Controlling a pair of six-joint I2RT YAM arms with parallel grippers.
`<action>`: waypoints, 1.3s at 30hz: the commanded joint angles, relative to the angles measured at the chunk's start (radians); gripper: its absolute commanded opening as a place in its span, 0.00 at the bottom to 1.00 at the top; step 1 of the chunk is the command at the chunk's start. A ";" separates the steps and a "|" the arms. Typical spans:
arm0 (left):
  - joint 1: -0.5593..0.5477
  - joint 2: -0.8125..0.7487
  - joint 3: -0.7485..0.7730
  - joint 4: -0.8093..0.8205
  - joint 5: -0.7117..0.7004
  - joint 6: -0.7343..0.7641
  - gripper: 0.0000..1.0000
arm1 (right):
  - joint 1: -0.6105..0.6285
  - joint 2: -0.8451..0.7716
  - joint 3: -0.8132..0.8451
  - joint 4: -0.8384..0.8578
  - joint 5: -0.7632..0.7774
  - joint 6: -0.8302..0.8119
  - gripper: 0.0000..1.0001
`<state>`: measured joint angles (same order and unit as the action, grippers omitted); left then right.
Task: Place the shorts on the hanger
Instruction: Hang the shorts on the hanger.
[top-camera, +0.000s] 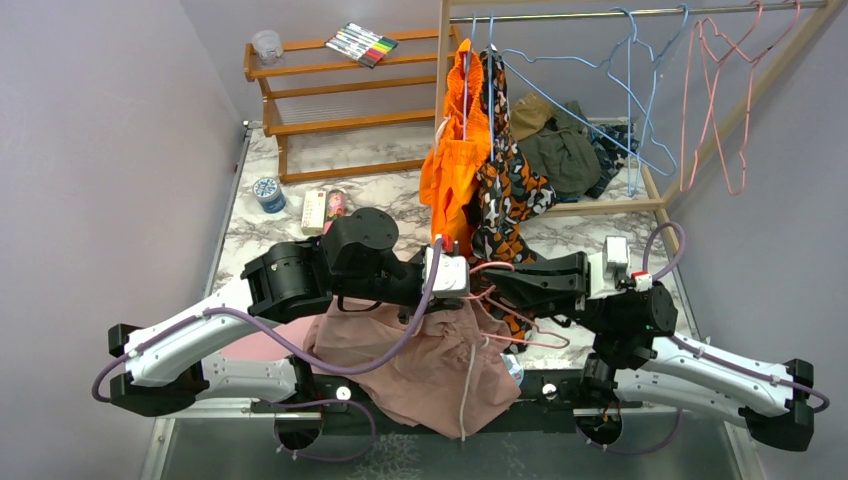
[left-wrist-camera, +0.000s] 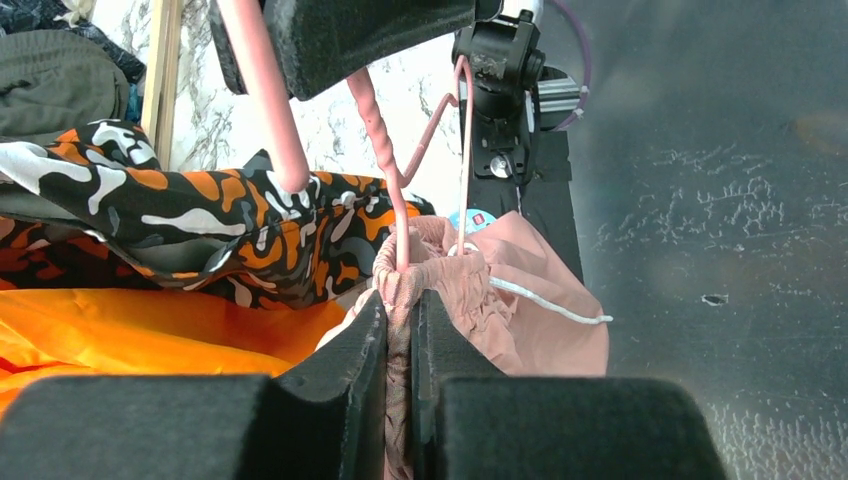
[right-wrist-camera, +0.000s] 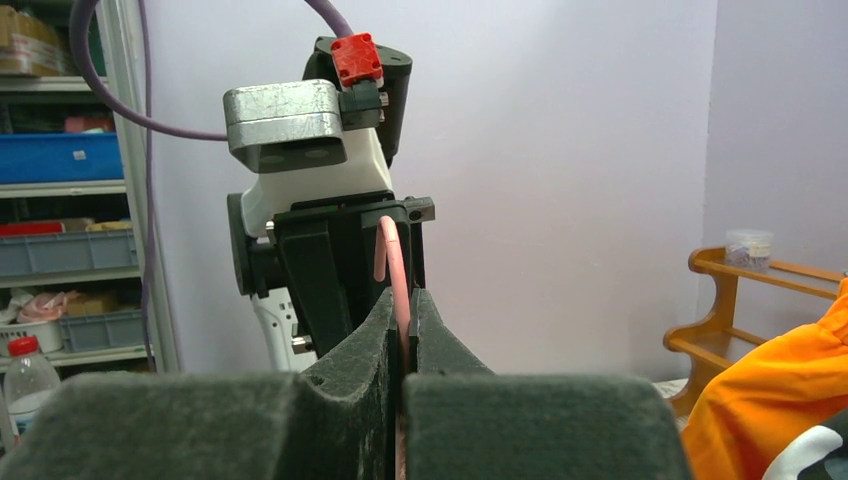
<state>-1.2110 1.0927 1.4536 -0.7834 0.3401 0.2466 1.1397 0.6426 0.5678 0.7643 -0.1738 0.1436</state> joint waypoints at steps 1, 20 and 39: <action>-0.005 0.001 0.005 0.101 0.035 -0.016 0.13 | 0.000 0.014 0.019 0.066 0.001 0.024 0.01; -0.005 0.035 -0.019 0.208 0.101 -0.034 0.23 | 0.000 0.023 -0.004 0.133 -0.003 0.067 0.01; -0.004 0.016 -0.096 0.242 0.091 -0.063 0.00 | 0.000 0.048 0.006 0.145 -0.053 0.081 0.01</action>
<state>-1.2110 1.1271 1.3827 -0.5770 0.4286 0.1989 1.1389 0.6891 0.5671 0.8745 -0.1959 0.2199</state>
